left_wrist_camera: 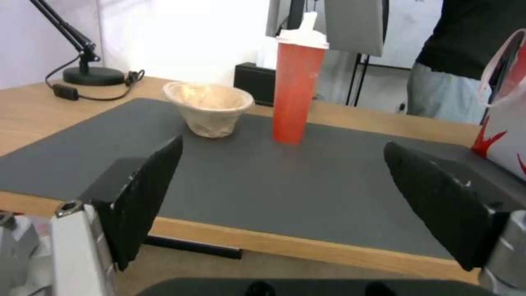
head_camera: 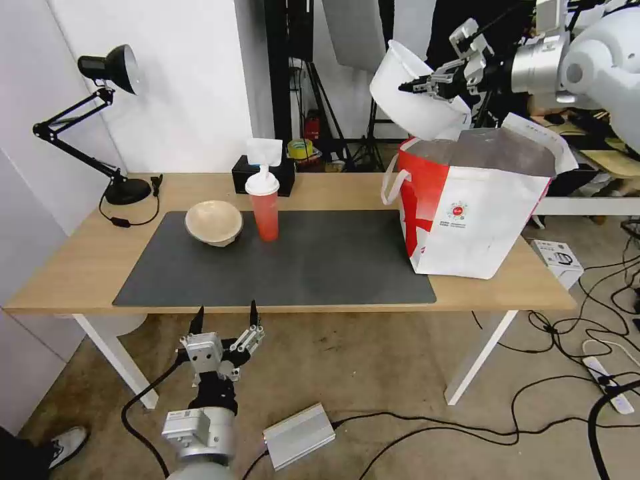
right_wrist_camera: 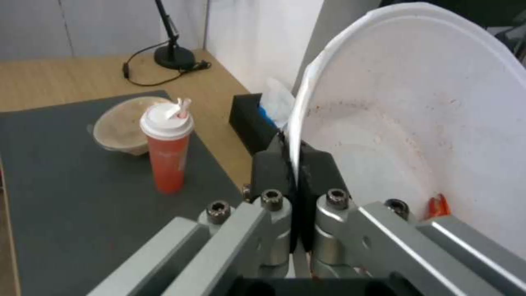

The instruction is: Pick up the trash from the table and place it into the takeout bag.

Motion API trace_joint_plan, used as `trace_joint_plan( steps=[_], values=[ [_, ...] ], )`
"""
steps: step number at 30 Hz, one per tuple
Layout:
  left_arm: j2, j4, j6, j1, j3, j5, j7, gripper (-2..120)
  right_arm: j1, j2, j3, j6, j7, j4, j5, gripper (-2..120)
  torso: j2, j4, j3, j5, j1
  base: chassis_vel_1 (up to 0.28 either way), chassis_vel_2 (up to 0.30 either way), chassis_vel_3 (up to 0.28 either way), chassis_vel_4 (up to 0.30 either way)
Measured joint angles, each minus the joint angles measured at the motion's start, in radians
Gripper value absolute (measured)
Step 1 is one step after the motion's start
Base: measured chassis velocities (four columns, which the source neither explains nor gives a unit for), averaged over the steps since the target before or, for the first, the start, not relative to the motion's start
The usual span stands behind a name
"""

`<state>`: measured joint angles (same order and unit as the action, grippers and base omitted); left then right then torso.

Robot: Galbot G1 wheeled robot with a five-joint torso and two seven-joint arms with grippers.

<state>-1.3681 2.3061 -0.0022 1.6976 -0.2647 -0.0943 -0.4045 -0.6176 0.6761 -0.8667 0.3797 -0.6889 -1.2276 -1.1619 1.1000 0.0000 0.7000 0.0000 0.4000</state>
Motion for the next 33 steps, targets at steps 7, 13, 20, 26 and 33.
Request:
trace_joint_plan(
  steps=[7, 13, 20, 26, 33],
  values=[
    [0.002, -0.003, 0.000, 0.008, -0.002, 0.006, 0.000, 97, 0.052, -0.032, 0.035, -0.006, 0.000, -0.018, 0.008, 0, 0.000, 0.0000, 0.000, 0.0001, 0.000, 0.000, 0.000, 0.000, 0.000],
    [-0.002, -0.003, 0.000, 0.010, -0.003, 0.013, -0.002, 97, 0.076, -0.040, 0.054, -0.007, 0.000, -0.025, 0.012, 0, 0.000, 0.0000, 0.000, 0.0000, 0.000, 0.000, 0.000, 0.000, 0.000],
    [-0.004, -0.003, 0.000, 0.017, -0.005, 0.019, -0.007, 97, 0.117, -0.064, 0.078, -0.013, -0.004, -0.026, 0.022, 0, 0.000, 0.0000, 0.000, 0.0000, 0.000, 0.000, 0.000, 0.000, 0.000],
    [-0.003, -0.003, 0.000, 0.015, -0.006, 0.019, -0.007, 97, 0.141, -0.074, 0.096, -0.016, -0.004, -0.037, 0.027, 0, 0.000, 0.0000, 0.000, 0.0000, 0.000, 0.000, 0.000, 0.000, 0.000],
    [-0.003, -0.003, 0.000, 0.017, -0.007, 0.019, -0.007, 97, 0.174, -0.082, 0.119, -0.018, -0.004, -0.042, 0.029, 0, 0.000, 0.0001, 0.000, 0.0000, 0.000, 0.000, 0.000, 0.000, 0.000]
  ],
)
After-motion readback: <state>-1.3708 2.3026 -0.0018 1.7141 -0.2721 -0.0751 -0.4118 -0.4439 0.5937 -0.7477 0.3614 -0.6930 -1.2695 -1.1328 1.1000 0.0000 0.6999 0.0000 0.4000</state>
